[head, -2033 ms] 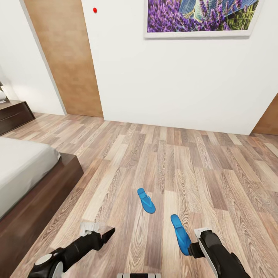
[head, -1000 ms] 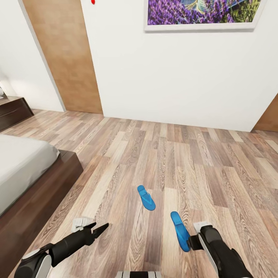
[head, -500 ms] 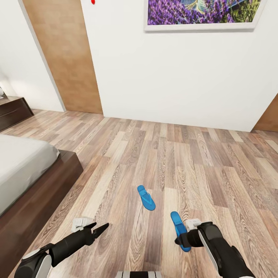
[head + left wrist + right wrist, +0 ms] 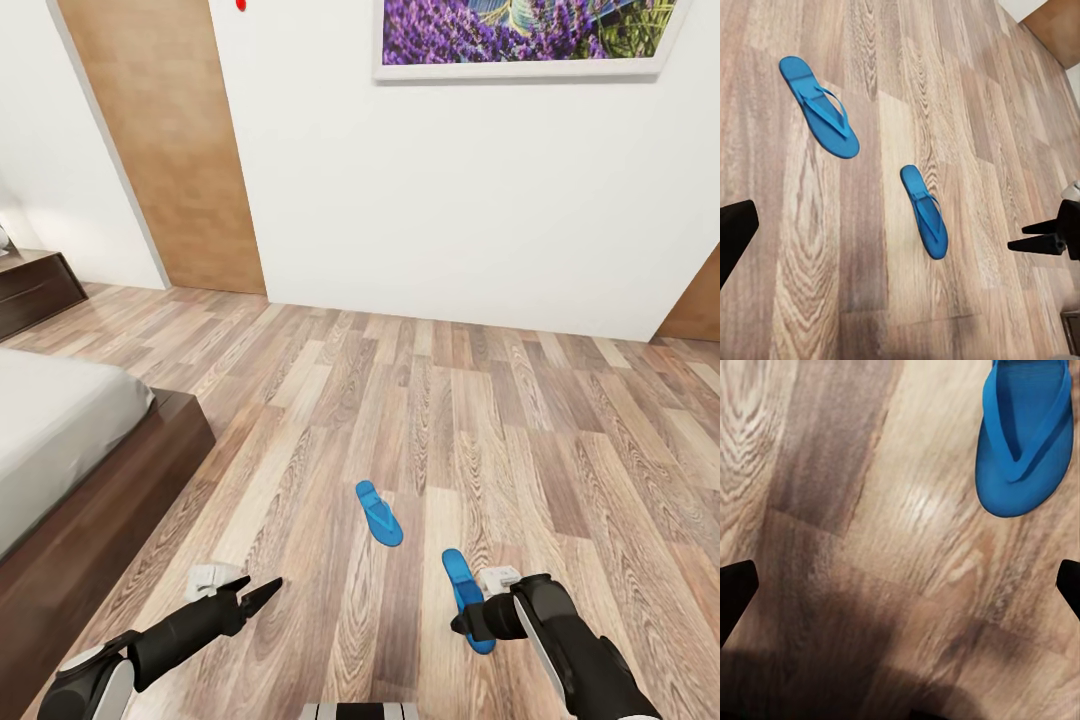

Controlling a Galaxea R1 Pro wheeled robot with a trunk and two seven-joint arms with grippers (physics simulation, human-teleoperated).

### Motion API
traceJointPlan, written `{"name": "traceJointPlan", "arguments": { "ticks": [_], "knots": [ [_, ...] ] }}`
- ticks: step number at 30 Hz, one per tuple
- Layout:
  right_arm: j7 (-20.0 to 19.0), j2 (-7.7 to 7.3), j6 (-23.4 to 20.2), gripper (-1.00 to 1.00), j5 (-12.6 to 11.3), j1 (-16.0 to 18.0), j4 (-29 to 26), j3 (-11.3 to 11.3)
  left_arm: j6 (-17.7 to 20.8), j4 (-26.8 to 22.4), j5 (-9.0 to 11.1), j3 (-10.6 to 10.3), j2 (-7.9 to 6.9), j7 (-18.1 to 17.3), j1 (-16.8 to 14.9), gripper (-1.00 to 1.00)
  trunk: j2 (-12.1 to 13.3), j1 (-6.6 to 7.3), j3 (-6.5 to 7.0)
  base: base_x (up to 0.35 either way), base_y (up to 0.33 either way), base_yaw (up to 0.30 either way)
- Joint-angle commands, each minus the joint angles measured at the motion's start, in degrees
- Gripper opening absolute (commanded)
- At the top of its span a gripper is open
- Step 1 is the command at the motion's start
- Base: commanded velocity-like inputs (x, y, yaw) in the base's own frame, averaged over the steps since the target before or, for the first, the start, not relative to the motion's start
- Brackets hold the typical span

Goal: In the bedroom, move the book from the bed onto either nightstand, and place the two sandals side by side next to the bed.

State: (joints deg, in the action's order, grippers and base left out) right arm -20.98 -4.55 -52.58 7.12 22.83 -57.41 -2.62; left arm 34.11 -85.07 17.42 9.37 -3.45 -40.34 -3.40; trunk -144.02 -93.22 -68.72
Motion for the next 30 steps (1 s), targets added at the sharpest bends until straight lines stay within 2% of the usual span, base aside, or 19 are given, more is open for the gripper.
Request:
{"name": "traceJointPlan", "arguments": {
  "ticks": [1, 12, 22, 30],
  "knots": [
    [-0.5, -0.07, -0.2, 1.00, 0.6, 0.0, -0.1, -0.1, 0.4, 0.0, 0.3, 0.1, 0.01, 0.0, 0.0, 1.00, 0.0, 0.00, -0.05, 0.178, 0.000, 0.000],
    [-0.5, -0.11, -0.2, 1.00, 0.6, 0.0, -0.1, -0.1, 0.3, 0.0, 0.3, 0.1, 0.10, 0.0, 0.0, 1.00, 0.0, 0.00, -0.05, 0.114, 0.000, 0.000],
    [-0.5, -0.05, -0.2, 1.00, 0.6, 0.0, -0.1, -0.1, 0.3, 0.1, 0.3, 0.0, 0.19, 0.2, 0.0, 1.00, 0.0, 0.00, -0.05, 0.235, 0.000, 0.000],
    [-0.5, -0.10, -0.2, 1.00, 0.7, 0.0, -0.1, -0.1, 0.3, 0.0, 0.3, 0.0, 0.27, 0.2, 0.0, 1.00, 0.0, -0.03, -0.27, 0.024, 0.000, 0.000]
  ]
}}
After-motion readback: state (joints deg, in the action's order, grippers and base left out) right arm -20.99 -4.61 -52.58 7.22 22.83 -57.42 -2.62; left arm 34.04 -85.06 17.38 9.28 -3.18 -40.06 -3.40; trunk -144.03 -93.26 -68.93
